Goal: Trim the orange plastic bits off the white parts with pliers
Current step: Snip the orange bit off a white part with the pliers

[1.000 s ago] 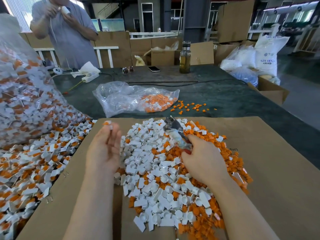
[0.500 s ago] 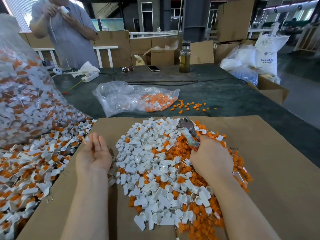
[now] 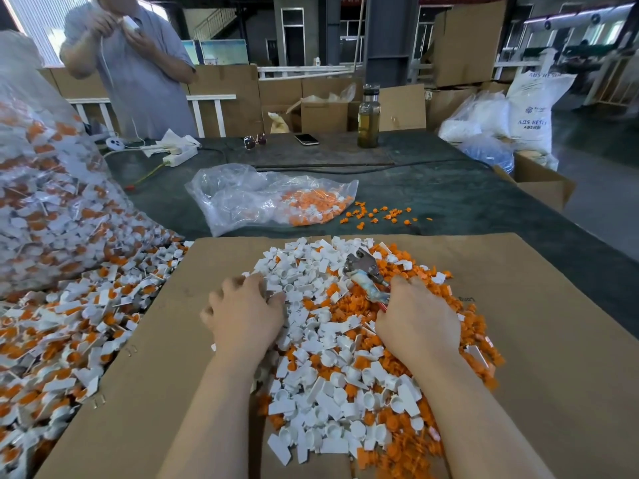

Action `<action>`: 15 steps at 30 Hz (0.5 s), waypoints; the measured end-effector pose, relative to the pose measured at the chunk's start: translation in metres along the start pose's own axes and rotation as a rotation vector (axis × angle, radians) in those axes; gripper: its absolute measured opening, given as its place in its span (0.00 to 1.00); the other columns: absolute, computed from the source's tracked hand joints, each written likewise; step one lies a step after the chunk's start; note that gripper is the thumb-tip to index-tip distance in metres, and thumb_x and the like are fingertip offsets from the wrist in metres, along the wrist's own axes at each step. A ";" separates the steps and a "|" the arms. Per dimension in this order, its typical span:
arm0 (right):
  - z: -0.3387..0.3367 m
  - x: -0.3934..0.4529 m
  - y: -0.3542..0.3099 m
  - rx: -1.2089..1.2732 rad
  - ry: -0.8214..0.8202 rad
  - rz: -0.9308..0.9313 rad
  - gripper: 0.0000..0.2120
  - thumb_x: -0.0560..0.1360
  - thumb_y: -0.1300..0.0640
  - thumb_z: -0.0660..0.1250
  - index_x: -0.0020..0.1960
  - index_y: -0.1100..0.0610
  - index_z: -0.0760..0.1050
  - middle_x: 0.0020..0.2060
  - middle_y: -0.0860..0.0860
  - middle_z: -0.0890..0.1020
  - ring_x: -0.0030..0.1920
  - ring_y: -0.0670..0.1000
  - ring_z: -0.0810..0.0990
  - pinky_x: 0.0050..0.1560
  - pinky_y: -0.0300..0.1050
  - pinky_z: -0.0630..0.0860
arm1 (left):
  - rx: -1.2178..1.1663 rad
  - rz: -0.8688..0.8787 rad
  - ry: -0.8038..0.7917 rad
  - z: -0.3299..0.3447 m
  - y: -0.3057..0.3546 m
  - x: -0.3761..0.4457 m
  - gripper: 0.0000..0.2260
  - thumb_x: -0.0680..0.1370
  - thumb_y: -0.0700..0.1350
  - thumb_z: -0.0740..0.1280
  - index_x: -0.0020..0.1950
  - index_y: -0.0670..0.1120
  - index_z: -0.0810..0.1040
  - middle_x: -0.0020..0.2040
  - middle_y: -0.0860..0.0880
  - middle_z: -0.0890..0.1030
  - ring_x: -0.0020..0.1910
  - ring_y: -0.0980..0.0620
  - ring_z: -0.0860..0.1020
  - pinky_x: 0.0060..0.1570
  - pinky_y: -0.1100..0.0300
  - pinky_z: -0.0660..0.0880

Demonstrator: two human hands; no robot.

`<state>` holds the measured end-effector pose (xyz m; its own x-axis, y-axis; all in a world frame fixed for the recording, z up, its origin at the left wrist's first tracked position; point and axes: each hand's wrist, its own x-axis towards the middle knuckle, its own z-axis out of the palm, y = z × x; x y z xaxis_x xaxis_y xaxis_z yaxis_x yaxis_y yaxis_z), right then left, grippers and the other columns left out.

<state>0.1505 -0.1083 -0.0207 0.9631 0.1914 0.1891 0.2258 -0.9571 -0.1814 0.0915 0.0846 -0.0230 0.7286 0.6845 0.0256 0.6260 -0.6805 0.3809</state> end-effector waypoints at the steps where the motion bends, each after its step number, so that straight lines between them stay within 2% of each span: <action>1: 0.000 0.000 0.000 -0.002 0.002 -0.001 0.17 0.77 0.48 0.66 0.63 0.52 0.70 0.54 0.49 0.75 0.40 0.49 0.76 0.30 0.41 0.71 | -0.014 0.035 0.003 0.001 0.001 -0.002 0.17 0.80 0.57 0.62 0.68 0.55 0.74 0.70 0.45 0.70 0.69 0.40 0.66 0.67 0.46 0.62; 6: 0.001 0.002 0.000 -0.013 0.015 -0.017 0.15 0.77 0.49 0.66 0.61 0.52 0.72 0.52 0.49 0.75 0.39 0.48 0.76 0.31 0.40 0.72 | -0.153 0.210 0.101 0.004 -0.001 -0.002 0.12 0.80 0.45 0.66 0.62 0.51 0.81 0.59 0.48 0.79 0.56 0.48 0.70 0.59 0.58 0.64; 9: 0.001 0.002 0.000 0.002 0.033 -0.018 0.14 0.76 0.49 0.66 0.60 0.52 0.72 0.50 0.48 0.76 0.40 0.48 0.77 0.32 0.40 0.74 | -0.265 0.219 0.132 0.002 0.000 -0.003 0.10 0.78 0.41 0.68 0.58 0.50 0.83 0.51 0.51 0.81 0.52 0.50 0.73 0.53 0.58 0.70; 12: 0.001 0.001 -0.001 0.016 0.050 -0.015 0.14 0.76 0.50 0.67 0.60 0.51 0.71 0.47 0.47 0.76 0.40 0.48 0.78 0.32 0.41 0.76 | -0.345 0.201 0.126 0.003 0.003 -0.006 0.09 0.77 0.40 0.69 0.53 0.53 0.83 0.47 0.54 0.82 0.46 0.54 0.77 0.41 0.63 0.71; 15: 0.003 0.001 0.000 0.027 0.065 -0.013 0.12 0.76 0.50 0.67 0.57 0.51 0.72 0.42 0.46 0.73 0.38 0.47 0.76 0.31 0.40 0.74 | -0.439 0.189 0.124 0.003 0.009 -0.009 0.07 0.77 0.42 0.70 0.50 0.54 0.84 0.44 0.58 0.82 0.40 0.59 0.78 0.38 0.64 0.72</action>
<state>0.1518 -0.1073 -0.0236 0.9488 0.1879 0.2538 0.2426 -0.9483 -0.2046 0.0917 0.0717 -0.0230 0.7629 0.6036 0.2319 0.2898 -0.6398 0.7118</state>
